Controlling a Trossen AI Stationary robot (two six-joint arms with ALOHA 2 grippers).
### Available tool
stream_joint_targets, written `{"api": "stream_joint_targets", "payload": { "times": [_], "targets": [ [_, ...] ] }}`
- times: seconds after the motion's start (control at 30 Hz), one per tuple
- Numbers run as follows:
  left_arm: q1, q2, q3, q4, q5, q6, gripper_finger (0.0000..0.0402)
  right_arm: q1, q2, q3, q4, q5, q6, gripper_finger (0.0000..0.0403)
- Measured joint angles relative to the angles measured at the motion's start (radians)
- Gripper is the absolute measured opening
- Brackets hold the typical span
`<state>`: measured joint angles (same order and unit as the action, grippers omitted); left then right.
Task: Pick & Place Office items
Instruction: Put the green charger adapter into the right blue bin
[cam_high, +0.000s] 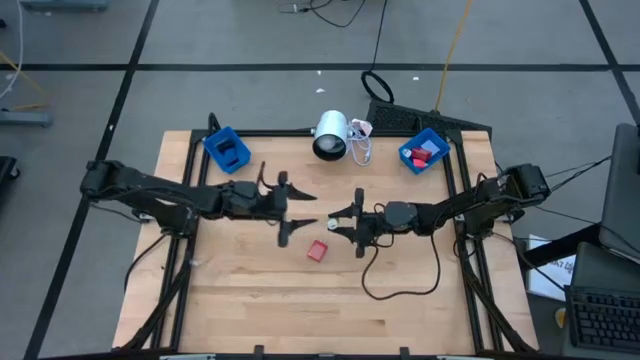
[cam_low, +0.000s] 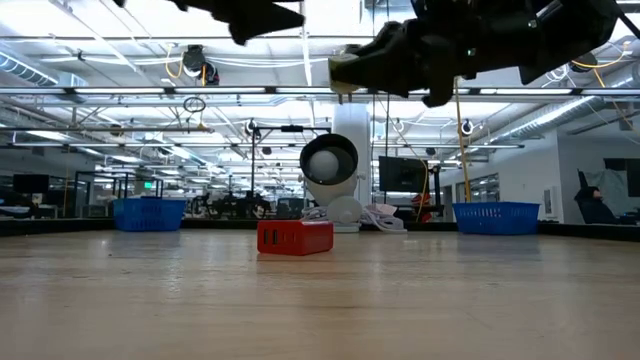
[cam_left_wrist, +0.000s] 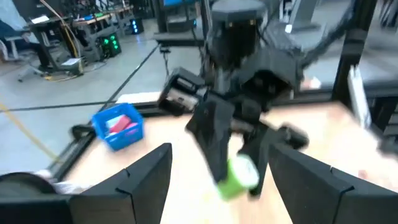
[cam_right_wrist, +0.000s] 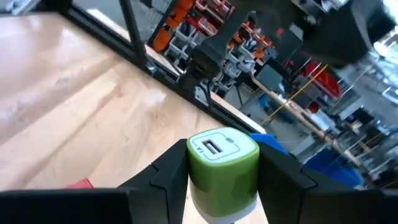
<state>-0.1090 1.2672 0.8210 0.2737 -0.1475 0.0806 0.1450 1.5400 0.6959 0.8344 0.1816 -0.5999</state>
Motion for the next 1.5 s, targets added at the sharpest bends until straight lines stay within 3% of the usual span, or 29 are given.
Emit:
{"api": "stream_joint_targets", "payload": {
  "times": [0.1, 0.27, 0.5, 0.73, 0.93, 1.17, 1.5],
  "targets": [
    [0.0, -0.085, 0.0, -0.178, -0.011, 0.061, 0.0263, -0.014, -0.015, 0.0, -0.053, -0.001, 0.041, 0.0143],
    [0.0, -0.171, -0.014, -0.418, -0.012, -0.013, 0.0252, -0.061, -0.075, 0.0, -0.149, -0.007, 0.146, 0.0143],
    [0.012, -0.331, -0.213, -0.252, -0.018, -0.023, 0.0244, -0.153, -0.202, -0.045, -0.211, -0.156, 0.272, 0.0143],
    [0.063, -0.531, -0.502, -0.071, -0.152, -0.096, 0.0256, -0.239, -0.355, -0.195, -0.152, -0.158, 0.35, 0.0143],
    [0.093, -0.677, -0.66, 0.021, -0.279, -0.132, 0.0268, -0.361, -0.473, -0.326, -0.092, -0.156, 0.452, 0.0143],
    [0.116, -0.803, -0.727, 0.045, -0.352, -0.132, 0.0261, -0.525, -0.545, -0.437, -0.09, -0.009, 0.548, 0.0143],
    [0.115, -0.803, -0.729, 0.042, -0.351, -0.129, 0.0246, -0.766, -0.531, -0.49, -0.082, 0.059, 0.673, 0.0143]
  ]
}}
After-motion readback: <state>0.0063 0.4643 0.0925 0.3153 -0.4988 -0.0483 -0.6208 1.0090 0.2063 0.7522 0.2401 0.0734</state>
